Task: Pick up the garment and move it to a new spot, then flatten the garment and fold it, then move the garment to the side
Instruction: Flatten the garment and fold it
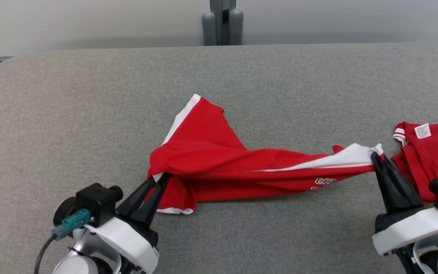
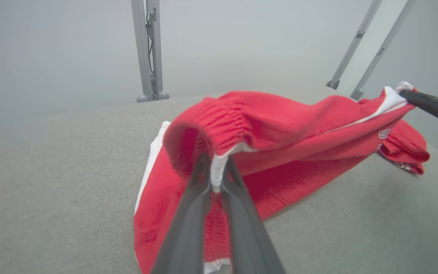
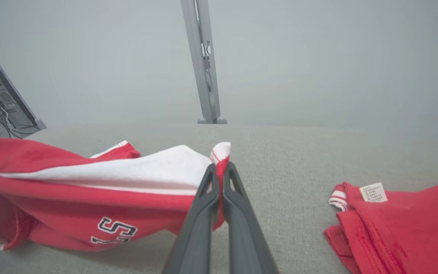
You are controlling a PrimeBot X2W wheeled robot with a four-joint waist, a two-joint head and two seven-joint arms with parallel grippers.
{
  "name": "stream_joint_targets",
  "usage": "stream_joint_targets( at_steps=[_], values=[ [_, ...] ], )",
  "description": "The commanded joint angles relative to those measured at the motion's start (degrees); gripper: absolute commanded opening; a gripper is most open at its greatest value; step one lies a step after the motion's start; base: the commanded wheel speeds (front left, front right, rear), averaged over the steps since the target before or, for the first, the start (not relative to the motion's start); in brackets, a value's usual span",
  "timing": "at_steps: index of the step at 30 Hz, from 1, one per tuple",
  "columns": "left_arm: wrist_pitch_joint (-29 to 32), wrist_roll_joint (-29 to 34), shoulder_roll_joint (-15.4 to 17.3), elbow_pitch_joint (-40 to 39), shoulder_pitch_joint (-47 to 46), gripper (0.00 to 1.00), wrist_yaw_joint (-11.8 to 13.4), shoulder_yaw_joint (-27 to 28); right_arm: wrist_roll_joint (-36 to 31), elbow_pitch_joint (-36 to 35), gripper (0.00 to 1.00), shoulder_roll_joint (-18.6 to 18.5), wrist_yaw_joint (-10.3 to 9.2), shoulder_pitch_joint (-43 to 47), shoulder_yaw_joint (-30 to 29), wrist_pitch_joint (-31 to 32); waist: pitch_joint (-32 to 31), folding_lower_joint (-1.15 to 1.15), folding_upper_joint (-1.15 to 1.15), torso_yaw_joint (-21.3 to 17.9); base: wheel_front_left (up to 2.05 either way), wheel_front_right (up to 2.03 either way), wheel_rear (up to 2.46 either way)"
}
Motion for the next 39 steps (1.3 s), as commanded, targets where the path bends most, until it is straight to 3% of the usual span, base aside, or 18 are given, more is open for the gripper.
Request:
stream_joint_targets(
  at_steps=[1,11,26,33,39],
  values=[
    [-0.2,0.2,0.3,-1.1,-1.2,0.00,0.7,1.0,0.0,-1.2,0.00,0.6,-0.04,-1.0,-0.9,-1.1,-0.7,0.00,0.00,-0.1,0.00,0.00,0.00],
    [-0.4,-1.4,-1.8,-7.5,-12.2,0.00,3.5,6.6,0.6,-7.2,0.00,3.0,-0.04,-12.4,-2.3,-6.6,-3.4,0.00,0.00,-1.5,0.00,0.00,0.00],
    [4.8,-0.7,-1.8,-10.6,-25.9,0.00,4.6,7.7,0.6,-8.7,0.00,2.1,-0.03,-24.9,-0.9,-4.8,-4.5,0.00,0.00,-2.8,0.00,0.00,0.00],
    [4.6,-3.5,-4.3,-2.3,-33.2,0.00,2.7,7.8,3.8,0.6,0.00,0.7,-0.02,-33.3,0.6,-5.1,-2.1,0.00,0.00,-2.8,0.00,0.00,0.00],
    [3.8,-5.4,-7.3,13.7,-44.8,0.00,-0.2,7.9,7.0,14.9,0.00,-0.3,-0.03,-45.7,3.8,-7.1,1.0,0.00,0.00,-2.3,0.00,0.00,0.00]
  ],
)
